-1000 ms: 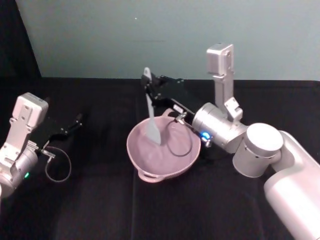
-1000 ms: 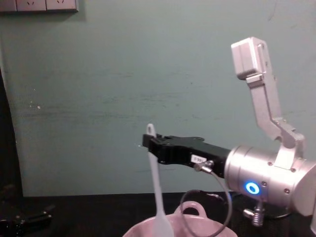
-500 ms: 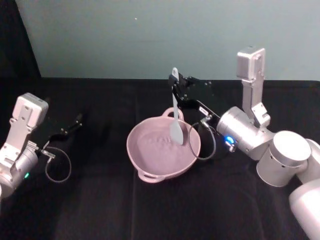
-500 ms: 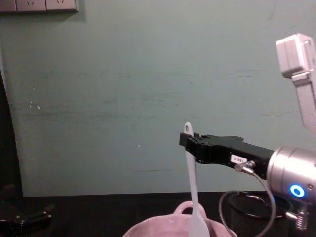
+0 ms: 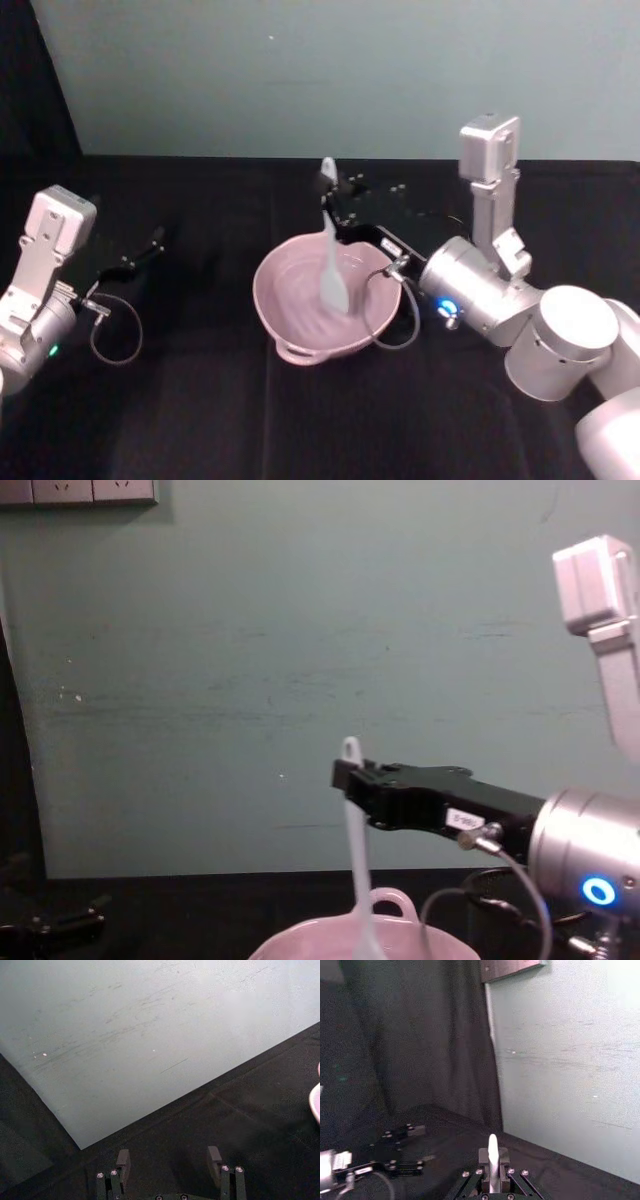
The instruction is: Use the one hand to pick up the spoon and stir the clear water in the bowl.
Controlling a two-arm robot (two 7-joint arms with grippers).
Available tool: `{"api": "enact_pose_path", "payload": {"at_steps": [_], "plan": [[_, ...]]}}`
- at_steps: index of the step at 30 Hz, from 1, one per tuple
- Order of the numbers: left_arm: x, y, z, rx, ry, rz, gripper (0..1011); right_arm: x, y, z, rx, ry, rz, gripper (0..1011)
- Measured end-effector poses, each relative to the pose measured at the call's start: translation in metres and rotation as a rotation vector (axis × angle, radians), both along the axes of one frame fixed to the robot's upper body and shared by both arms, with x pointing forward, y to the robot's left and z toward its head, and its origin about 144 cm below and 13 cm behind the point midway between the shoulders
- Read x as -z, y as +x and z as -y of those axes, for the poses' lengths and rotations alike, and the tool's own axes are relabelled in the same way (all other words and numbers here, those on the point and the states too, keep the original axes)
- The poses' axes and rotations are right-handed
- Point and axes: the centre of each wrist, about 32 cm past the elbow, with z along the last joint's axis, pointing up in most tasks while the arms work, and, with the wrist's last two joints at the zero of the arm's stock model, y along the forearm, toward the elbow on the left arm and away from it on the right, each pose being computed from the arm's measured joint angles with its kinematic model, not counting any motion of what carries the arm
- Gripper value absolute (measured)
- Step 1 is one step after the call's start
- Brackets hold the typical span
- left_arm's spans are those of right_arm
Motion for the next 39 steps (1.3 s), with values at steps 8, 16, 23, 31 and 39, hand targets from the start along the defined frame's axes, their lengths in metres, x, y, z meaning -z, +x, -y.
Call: {"api": "enact_pose_path", "payload": {"at_steps": [8,16,23,31,39], "plan": [[0.0,0.0,0.0,0.0,0.0,0.0,1011,0.001,0.004,-0.022,-0.065,-0.001,-0.008,111],[0.0,0.0,0.0,0.0,0.0,0.0,1011,0.001,0.022,-0.04,-0.1,0.002,-0.006,111],[0.0,0.0,0.0,0.0,0.0,0.0,1011,0.0,0.039,-0.046,-0.096,0.002,0.0,111],[0.0,0.0,0.0,0.0,0.0,0.0,1011,-0.002,0.052,-0.034,-0.05,-0.004,0.009,110],[0.0,0.0,0.0,0.0,0.0,0.0,1011,0.001,0.047,-0.013,0.02,0.0,0.012,110]]}}
